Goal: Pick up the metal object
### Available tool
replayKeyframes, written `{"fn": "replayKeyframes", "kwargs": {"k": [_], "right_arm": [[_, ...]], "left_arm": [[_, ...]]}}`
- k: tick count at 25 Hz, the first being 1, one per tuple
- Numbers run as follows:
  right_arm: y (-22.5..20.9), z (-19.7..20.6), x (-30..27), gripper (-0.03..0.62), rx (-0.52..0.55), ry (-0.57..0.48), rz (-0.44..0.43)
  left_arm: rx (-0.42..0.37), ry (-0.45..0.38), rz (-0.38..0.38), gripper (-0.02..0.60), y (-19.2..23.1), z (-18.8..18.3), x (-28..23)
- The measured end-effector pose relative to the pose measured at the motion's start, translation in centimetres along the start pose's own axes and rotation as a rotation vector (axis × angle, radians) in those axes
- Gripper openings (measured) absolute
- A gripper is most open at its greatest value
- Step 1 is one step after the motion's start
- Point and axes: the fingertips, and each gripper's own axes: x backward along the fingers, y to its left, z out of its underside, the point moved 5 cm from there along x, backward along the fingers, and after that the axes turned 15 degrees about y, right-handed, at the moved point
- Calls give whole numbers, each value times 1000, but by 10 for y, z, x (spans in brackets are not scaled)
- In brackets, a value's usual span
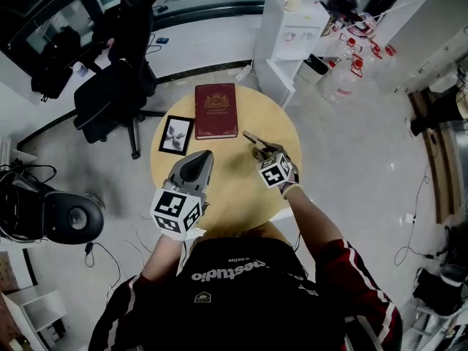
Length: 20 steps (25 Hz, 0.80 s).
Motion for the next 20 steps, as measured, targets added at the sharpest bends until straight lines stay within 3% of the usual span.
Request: {"fn": "replayKeyframes", "kwargs": {"k": [15,20], "right_arm": [[10,1,22,91,17,71,-69],[8,3,25,55,9,77,-45]], "left_arm": [[11,-3,-13,17,-6,-29,28],[9,7,-5,17,-8,-28,34]]}}
